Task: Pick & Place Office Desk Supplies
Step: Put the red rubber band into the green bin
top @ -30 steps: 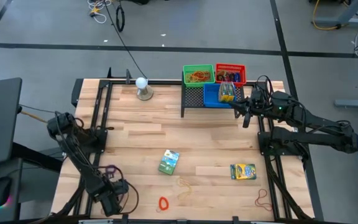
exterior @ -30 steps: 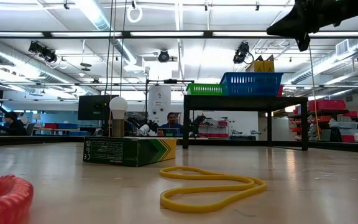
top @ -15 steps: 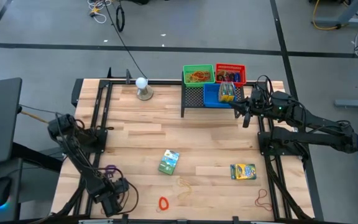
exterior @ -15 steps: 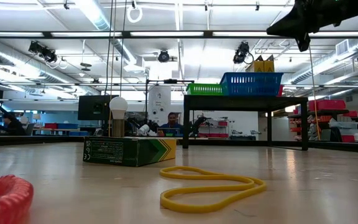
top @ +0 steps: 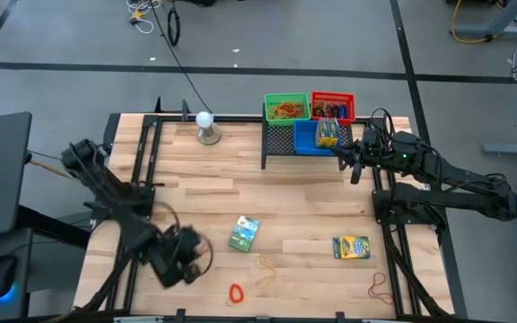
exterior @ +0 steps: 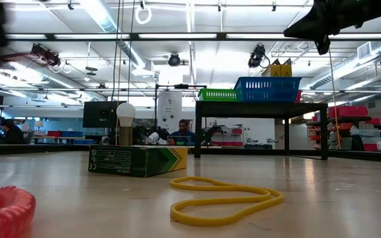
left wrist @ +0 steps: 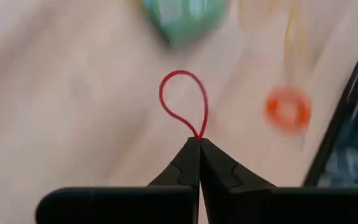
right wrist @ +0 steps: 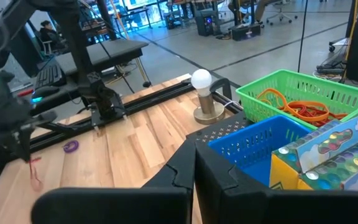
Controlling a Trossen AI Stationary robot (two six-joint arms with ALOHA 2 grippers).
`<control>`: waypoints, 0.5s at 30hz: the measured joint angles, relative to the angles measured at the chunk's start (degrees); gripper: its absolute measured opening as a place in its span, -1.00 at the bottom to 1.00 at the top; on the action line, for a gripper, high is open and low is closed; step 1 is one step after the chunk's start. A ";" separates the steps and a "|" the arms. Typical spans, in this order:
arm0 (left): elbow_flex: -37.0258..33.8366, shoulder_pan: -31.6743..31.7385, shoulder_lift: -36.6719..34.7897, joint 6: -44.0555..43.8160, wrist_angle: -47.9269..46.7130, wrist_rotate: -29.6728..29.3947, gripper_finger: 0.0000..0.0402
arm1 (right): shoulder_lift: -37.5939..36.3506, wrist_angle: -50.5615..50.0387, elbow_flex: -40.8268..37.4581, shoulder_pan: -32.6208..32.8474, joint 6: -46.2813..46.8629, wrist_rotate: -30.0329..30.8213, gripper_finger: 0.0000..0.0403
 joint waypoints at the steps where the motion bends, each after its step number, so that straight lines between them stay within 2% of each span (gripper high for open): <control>1: 0.00 1.87 -1.11 2.06 0.31 -1.91 -0.98 | 0.00 0.00 0.00 -0.02 0.01 0.00 -0.96; 6: 0.00 10.70 -5.46 16.51 7.74 -8.98 -0.99 | 0.00 -0.01 0.00 -0.02 0.23 0.58 -0.96; 11: -0.18 18.48 -6.14 30.69 18.93 -9.59 -0.99 | 0.00 -0.33 0.00 0.00 -0.25 1.34 -0.96; 15: -4.36 22.66 -6.34 35.63 28.04 -9.59 -0.99 | 0.00 -1.42 0.00 0.02 -0.25 1.43 -0.96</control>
